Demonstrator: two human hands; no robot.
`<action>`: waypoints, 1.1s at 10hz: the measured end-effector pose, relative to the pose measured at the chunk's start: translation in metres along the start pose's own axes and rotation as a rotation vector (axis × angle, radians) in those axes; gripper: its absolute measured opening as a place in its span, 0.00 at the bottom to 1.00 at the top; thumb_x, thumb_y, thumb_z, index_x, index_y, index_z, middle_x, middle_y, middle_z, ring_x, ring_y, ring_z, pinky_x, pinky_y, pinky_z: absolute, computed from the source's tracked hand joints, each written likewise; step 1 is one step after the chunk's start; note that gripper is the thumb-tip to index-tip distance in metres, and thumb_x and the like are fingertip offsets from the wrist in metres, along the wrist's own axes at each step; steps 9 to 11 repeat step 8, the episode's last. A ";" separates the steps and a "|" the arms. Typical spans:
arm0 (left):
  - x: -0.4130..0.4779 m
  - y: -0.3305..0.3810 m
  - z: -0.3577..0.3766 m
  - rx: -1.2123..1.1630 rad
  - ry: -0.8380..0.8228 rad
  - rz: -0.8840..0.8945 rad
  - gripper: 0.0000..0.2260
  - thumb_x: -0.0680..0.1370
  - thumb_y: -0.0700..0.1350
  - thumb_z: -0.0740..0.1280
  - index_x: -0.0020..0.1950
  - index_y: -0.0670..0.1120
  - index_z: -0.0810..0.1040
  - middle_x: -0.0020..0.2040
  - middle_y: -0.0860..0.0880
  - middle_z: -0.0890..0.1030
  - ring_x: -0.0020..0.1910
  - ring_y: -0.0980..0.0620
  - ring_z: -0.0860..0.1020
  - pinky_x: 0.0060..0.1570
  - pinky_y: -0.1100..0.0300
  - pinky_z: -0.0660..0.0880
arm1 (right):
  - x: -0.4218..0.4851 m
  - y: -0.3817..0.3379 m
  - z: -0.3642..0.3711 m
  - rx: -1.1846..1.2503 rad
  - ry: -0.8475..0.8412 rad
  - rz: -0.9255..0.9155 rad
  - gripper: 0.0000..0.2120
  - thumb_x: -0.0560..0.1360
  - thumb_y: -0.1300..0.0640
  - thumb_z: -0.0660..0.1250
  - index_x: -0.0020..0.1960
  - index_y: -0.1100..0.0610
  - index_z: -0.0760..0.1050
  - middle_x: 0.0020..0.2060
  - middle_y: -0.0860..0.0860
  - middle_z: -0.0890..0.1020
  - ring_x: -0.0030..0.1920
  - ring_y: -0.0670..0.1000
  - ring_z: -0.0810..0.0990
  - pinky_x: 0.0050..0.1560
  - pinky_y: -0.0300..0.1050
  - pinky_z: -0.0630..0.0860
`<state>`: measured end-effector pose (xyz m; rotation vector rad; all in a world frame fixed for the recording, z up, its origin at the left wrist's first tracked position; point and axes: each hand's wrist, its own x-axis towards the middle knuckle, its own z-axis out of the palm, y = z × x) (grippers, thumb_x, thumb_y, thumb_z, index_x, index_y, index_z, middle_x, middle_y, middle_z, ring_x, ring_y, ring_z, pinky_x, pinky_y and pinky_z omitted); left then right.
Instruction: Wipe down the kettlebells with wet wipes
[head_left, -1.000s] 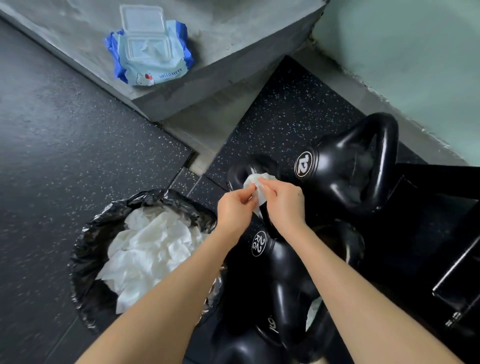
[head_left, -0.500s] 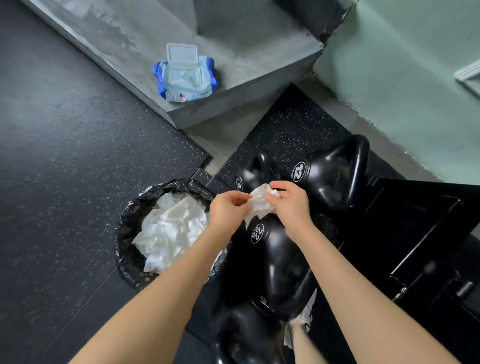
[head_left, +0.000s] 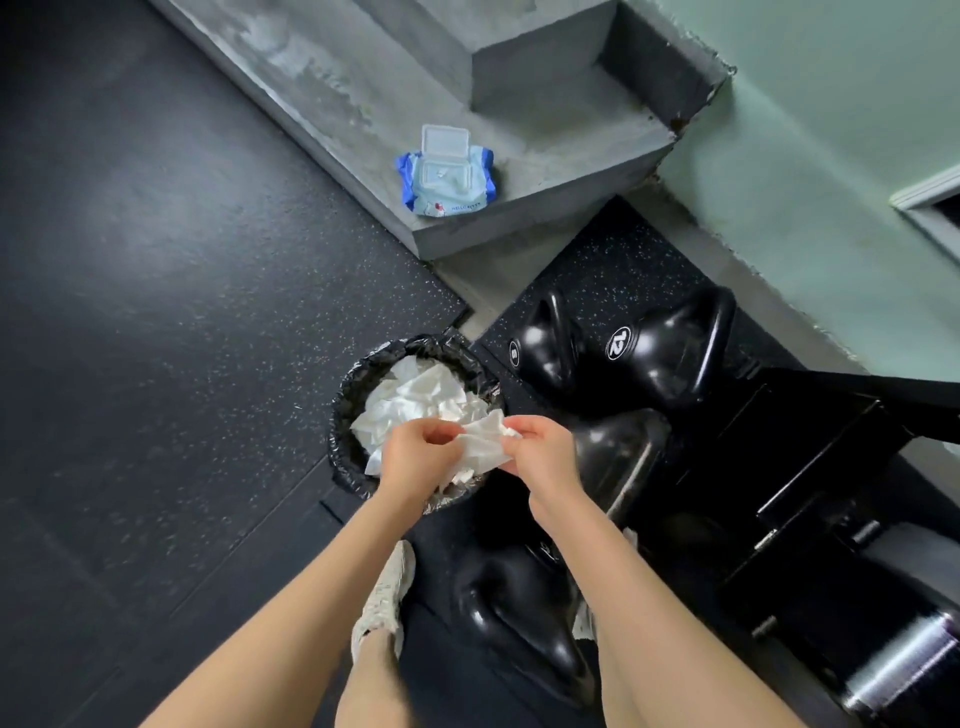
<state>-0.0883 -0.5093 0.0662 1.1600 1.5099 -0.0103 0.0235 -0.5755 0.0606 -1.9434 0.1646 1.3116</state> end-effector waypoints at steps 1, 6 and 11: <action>0.006 -0.010 -0.034 0.044 0.016 0.025 0.08 0.70 0.37 0.69 0.46 0.43 0.83 0.40 0.49 0.83 0.36 0.54 0.76 0.31 0.68 0.71 | -0.016 0.016 0.038 0.089 0.042 0.051 0.14 0.69 0.73 0.63 0.47 0.57 0.77 0.50 0.59 0.80 0.47 0.57 0.81 0.40 0.48 0.80; 0.040 -0.028 -0.078 0.151 -0.127 0.086 0.22 0.75 0.32 0.57 0.67 0.45 0.73 0.67 0.47 0.74 0.42 0.59 0.74 0.36 0.74 0.70 | -0.024 0.043 0.098 -0.004 0.103 0.032 0.19 0.75 0.64 0.62 0.66 0.60 0.72 0.60 0.54 0.77 0.56 0.53 0.77 0.60 0.55 0.76; 0.015 -0.026 -0.091 0.128 -0.020 0.122 0.20 0.74 0.32 0.57 0.62 0.45 0.78 0.61 0.48 0.79 0.49 0.54 0.77 0.46 0.62 0.72 | -0.051 0.041 0.072 0.072 0.141 -0.028 0.08 0.74 0.66 0.64 0.37 0.60 0.77 0.32 0.54 0.77 0.34 0.52 0.75 0.42 0.51 0.80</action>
